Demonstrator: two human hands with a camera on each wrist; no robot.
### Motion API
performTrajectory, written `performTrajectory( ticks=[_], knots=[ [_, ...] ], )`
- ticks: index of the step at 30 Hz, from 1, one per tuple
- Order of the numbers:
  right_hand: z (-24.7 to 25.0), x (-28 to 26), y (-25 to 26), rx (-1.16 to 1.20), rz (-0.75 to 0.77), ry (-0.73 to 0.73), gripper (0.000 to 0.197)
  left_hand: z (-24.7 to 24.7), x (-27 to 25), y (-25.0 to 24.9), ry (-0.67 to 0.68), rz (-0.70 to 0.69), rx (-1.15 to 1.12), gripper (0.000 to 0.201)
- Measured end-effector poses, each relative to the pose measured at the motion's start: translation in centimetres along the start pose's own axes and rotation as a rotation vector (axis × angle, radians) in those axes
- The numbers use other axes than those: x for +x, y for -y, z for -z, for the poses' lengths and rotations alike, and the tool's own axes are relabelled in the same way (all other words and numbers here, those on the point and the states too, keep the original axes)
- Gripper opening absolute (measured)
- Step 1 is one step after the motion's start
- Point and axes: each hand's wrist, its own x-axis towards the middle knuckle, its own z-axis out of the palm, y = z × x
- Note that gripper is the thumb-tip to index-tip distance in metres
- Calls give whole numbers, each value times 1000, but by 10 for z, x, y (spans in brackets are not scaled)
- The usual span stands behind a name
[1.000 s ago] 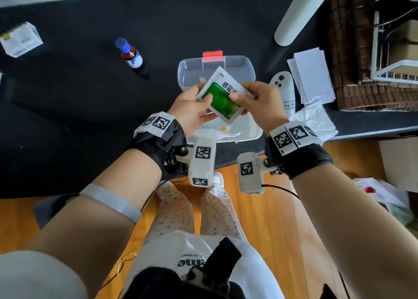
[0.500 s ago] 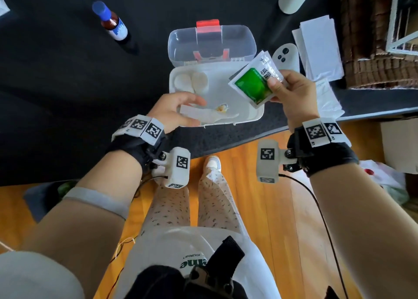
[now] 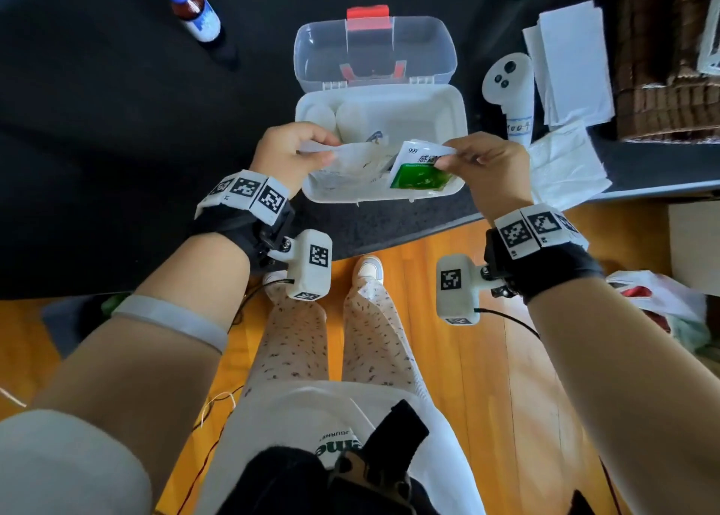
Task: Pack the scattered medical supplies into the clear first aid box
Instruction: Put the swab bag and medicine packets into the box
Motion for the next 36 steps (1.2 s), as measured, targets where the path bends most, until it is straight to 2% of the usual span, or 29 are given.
performTrajectory(
  ticks=[1,4,8,14,17,20,22,27,33,36],
  knots=[
    [-1,1,2,-2,14,1,16,1,0,-1,10,5,6,23],
    [2,5,7,-33,55,17,27,1,0,-3,13,18,7,23],
    [1,8,2,-319,143,113,17,0,3,-6,12,55,23,28],
    [-8,10,-11,-717,200,115,13,1,6,-10,90,60,54,30],
    [-11,8,-7,-909,122,284,18,3,6,-9,161,68,26,28],
    [-11,7,-5,-981,36,432,32,3,1,-11,188,123,-74,27],
    [-9,4,-5,-996,55,448,34,3,-1,-14,232,149,-89,30],
    [0,1,1,-868,90,387,30,3,-4,-21,387,171,52,28],
    [14,2,28,-606,-11,339,40,14,-6,-30,262,178,-51,28],
    [8,9,52,-513,-9,344,38,26,-8,-35,183,178,-144,23]
  ],
)
